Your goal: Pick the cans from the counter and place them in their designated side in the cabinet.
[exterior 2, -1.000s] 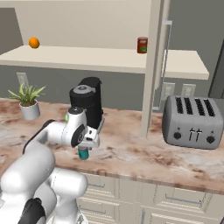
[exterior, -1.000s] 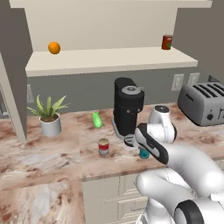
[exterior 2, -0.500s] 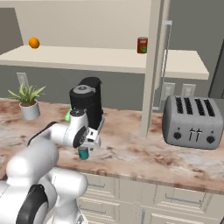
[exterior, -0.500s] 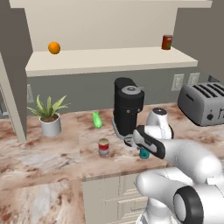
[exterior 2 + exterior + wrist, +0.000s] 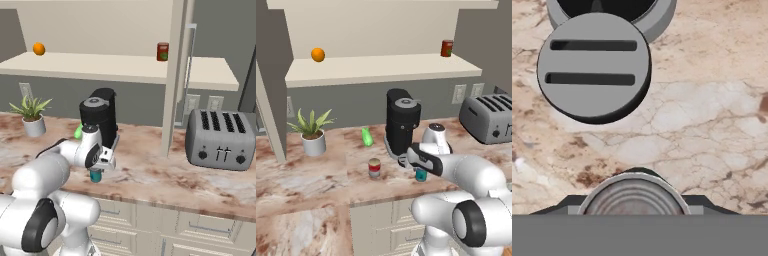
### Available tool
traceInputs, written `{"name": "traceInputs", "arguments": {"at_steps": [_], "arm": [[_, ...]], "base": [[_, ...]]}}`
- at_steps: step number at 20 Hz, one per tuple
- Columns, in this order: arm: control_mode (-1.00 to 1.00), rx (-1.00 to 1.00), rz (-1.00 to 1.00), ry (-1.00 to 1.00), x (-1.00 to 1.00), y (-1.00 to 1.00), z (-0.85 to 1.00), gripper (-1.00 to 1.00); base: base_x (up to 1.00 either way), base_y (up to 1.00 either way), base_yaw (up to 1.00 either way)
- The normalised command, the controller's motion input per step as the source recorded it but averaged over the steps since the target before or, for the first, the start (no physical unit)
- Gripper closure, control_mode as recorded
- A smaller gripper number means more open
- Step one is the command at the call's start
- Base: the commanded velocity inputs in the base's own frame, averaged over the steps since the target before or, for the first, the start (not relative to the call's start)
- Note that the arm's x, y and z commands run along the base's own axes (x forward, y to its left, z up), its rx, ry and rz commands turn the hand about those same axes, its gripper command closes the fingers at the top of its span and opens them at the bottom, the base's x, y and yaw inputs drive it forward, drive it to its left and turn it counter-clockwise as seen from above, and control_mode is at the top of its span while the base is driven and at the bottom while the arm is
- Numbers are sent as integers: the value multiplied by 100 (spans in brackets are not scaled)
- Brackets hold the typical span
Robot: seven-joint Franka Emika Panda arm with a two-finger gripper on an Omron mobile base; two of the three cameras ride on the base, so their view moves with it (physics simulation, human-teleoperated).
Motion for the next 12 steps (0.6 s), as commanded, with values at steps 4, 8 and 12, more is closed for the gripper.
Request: {"name": "traceInputs", "arguments": {"at_steps": [4,8,12], "arm": [[-100,0,0,0,-5,0,-3,100],[-100,0,0,-2,-15,0,18,100],[-100,0,0,-6,-21,-5,44,100]], "base": [[0,0,0],[0,0,0],[0,0,0]]}}
